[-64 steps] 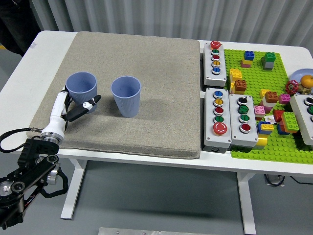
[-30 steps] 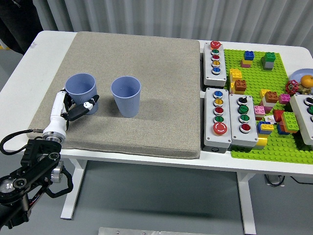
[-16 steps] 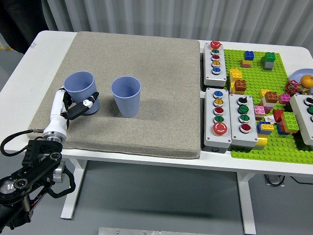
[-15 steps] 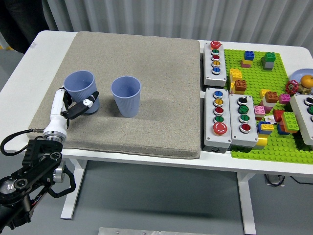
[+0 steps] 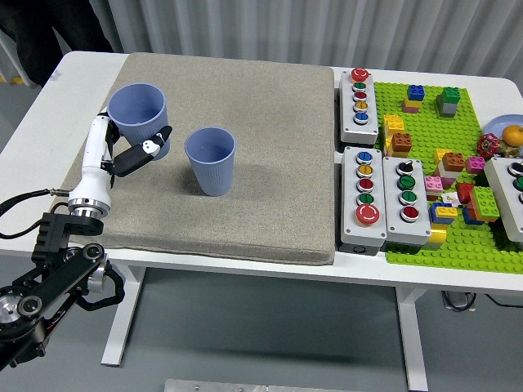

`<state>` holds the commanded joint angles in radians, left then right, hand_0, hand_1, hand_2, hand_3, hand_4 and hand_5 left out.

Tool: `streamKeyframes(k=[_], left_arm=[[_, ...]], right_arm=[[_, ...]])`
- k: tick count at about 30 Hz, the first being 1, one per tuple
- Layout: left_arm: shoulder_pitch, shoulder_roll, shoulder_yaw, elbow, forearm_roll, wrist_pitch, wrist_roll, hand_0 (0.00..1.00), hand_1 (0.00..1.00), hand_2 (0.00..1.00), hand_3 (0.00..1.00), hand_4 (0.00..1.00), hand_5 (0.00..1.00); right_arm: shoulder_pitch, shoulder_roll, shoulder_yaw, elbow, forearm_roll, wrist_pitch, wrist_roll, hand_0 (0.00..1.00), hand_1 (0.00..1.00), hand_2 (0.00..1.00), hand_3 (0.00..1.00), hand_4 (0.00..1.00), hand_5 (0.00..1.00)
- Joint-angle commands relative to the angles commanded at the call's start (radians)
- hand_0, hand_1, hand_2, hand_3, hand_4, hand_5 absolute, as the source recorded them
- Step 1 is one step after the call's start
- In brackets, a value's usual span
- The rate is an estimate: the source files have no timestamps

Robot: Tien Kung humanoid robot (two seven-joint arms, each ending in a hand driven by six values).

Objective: Pick cup pour cup place

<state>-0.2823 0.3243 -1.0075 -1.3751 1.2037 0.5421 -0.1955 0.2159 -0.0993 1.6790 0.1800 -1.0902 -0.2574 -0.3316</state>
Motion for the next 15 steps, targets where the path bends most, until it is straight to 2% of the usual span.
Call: streamKeyframes(k=[7,13,15], left_arm=[[-0.044,0.046,0.031,0.018,0.221,0.015,0.086,0.538,0.613,0.894,0.737,0.764,0.123],[-0.074,0.071,0.056,0.030,0.375,0.009,0.136,0.533,0.604,0.881,0.734,0.760,0.124],[-0.088,0.096,0.073,0.020,0.439,-0.002,0.165,0.533,0.604,0.881,0.734,0.760,0.124]], right_arm=[[0.002,-0.002,-0.004,0.000,0.005,-0.003,0.002,0.699,0.628,0.559,0.560,0.002,0.010],[0.002,-0.003,-0.008,0.000,0.009,-0.005,0.001,0.700,0.628,0.559,0.560,0.002,0.008],[0.000,-0.003,-0.009,0.000,0.010,-0.006,0.002,0.700,0.628,0.559,0.560,0.002,0.008]])
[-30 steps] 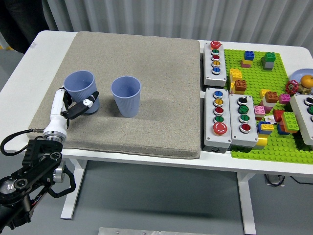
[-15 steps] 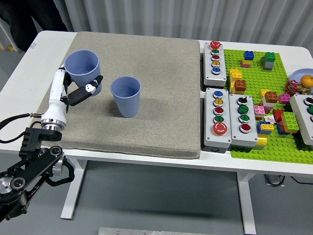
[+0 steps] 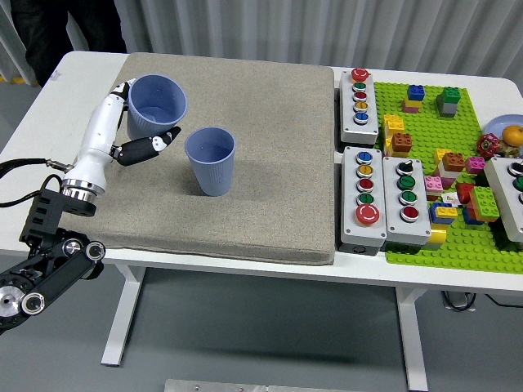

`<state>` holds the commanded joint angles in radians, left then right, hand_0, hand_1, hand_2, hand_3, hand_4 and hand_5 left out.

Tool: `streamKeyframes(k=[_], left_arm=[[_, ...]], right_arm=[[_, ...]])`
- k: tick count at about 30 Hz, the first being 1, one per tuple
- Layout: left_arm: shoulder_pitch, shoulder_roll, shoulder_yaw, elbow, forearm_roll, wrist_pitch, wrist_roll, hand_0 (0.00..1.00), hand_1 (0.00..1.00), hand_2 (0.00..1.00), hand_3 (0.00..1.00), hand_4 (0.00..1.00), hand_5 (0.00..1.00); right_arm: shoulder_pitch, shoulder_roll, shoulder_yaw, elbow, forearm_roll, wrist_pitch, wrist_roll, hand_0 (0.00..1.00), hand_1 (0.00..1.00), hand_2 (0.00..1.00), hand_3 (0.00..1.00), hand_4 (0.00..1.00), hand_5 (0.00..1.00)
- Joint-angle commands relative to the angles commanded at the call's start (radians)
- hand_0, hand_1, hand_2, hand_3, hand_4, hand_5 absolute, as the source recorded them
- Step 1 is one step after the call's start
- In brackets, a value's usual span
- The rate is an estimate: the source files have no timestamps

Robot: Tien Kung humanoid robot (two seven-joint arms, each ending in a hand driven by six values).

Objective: Pick cup pour cup place

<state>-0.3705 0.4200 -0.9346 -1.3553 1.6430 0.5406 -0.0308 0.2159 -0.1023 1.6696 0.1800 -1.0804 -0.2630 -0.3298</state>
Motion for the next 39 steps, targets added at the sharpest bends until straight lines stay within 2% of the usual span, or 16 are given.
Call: streamKeyframes(k=[5,15,39], left_arm=[[-0.019,0.035,0.030,-0.031,0.099,-0.021,0.034,0.529,0.594,0.870,0.731,0.757,0.127],[-0.054,0.062,0.062,-0.042,0.252,-0.054,0.072,0.529,0.588,0.846,0.720,0.753,0.133],[-0.119,0.120,0.119,-0.027,0.396,-0.084,0.109,0.529,0.583,0.845,0.711,0.742,0.135]], right_arm=[[-0.004,-0.001,-0.001,0.000,-0.001,-0.001,0.000,0.700,0.628,0.559,0.561,0.002,0.004],[0.000,-0.003,-0.005,0.000,0.005,-0.002,0.001,0.699,0.628,0.559,0.561,0.002,0.002],[0.010,-0.005,-0.007,0.000,0.019,-0.004,0.005,0.699,0.628,0.560,0.561,0.002,0.002]])
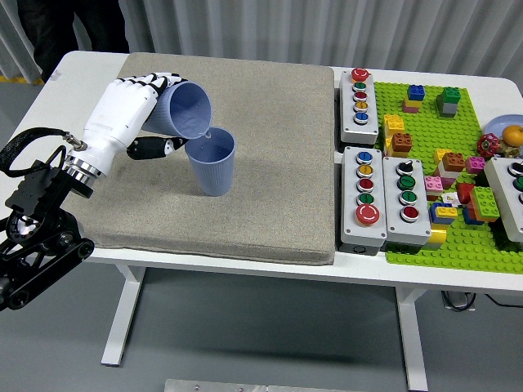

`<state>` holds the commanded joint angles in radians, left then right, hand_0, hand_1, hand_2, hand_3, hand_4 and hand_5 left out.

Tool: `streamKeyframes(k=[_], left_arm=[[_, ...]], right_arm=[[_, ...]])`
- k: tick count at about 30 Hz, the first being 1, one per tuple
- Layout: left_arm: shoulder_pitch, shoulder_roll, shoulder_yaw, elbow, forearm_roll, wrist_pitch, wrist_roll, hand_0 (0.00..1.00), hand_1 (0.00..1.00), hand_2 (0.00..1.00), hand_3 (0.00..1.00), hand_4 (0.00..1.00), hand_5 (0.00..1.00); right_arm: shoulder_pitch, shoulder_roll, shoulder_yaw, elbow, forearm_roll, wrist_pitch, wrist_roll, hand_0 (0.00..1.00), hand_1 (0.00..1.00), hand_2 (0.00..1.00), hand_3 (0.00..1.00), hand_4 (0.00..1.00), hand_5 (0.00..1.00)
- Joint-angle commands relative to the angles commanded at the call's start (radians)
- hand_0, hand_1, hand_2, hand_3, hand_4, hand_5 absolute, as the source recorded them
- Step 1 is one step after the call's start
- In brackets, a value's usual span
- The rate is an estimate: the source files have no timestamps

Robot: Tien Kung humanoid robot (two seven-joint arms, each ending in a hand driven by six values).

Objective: Pick cup pour cup place

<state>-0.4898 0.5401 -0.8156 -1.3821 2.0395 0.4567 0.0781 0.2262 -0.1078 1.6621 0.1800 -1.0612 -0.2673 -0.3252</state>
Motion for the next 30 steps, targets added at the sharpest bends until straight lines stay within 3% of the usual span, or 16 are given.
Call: streamKeyframes(k=[5,30], left_arm=[[-0.017,0.015,0.025,-0.007,0.060,-0.008,0.015,0.529,0.583,0.845,0.711,0.742,0.135],[-0.079,0.046,0.096,0.028,0.077,-0.011,0.026,0.524,0.572,0.830,0.699,0.728,0.143]], right_arm=[[0.000,0.000,0.001,0.000,0.000,0.000,0.000,0.699,0.628,0.560,0.561,0.002,0.002],[0.004,-0.001,-0.003,0.000,0.006,-0.001,0.000,0.699,0.628,0.560,0.561,0.002,0.002]])
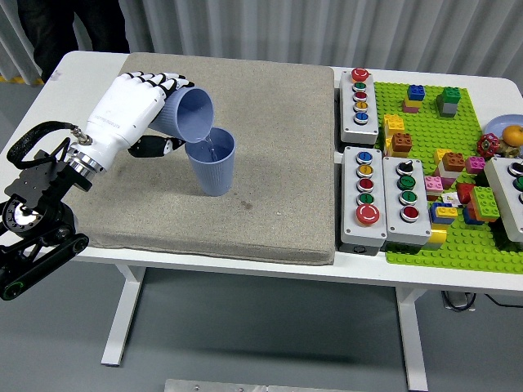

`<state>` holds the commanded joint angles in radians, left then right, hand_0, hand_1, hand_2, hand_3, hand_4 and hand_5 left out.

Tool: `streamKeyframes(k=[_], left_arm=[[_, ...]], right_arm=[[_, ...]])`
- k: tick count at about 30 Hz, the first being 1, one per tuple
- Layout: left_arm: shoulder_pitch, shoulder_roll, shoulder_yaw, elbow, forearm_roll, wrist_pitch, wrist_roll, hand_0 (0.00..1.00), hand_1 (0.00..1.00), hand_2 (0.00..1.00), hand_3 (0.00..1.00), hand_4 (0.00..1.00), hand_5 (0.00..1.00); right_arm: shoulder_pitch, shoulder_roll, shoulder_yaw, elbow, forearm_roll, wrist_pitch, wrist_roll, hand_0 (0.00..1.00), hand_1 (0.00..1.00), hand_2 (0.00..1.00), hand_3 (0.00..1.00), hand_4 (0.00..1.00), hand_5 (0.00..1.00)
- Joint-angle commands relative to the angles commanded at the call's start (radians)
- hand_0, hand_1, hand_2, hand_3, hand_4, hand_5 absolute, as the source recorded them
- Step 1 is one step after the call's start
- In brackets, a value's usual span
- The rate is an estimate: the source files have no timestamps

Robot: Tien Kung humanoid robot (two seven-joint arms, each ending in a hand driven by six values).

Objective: Pick cup pour cup place

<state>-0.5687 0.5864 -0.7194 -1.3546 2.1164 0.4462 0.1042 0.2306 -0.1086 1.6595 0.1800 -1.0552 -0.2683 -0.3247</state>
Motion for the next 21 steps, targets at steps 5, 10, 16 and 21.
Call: streamKeyframes(k=[5,10,16,21], left_arm=[[-0.004,0.003,0.006,0.006,0.005,0.003,0.002,0.524,0.572,0.830,0.699,0.728,0.143],[-0.012,0.009,0.015,0.013,0.021,0.010,0.010,0.524,0.571,0.827,0.697,0.727,0.143],[-0.020,0.018,0.028,0.016,0.033,0.012,0.016,0.524,0.570,0.826,0.696,0.726,0.147],[-0.026,0.024,0.038,0.016,0.040,0.012,0.020,0.523,0.567,0.823,0.693,0.726,0.147]], right_arm=[[0.001,0.000,0.001,0.000,-0.001,0.000,0.000,0.699,0.628,0.560,0.561,0.002,0.002],[0.001,0.000,0.000,0.000,0.000,0.000,0.000,0.700,0.628,0.560,0.561,0.002,0.002],[0.001,0.000,-0.001,0.000,0.002,-0.001,0.000,0.699,0.628,0.560,0.561,0.002,0.002],[-0.001,0.001,0.000,0.000,0.000,0.000,0.000,0.699,0.628,0.560,0.561,0.002,0.002]])
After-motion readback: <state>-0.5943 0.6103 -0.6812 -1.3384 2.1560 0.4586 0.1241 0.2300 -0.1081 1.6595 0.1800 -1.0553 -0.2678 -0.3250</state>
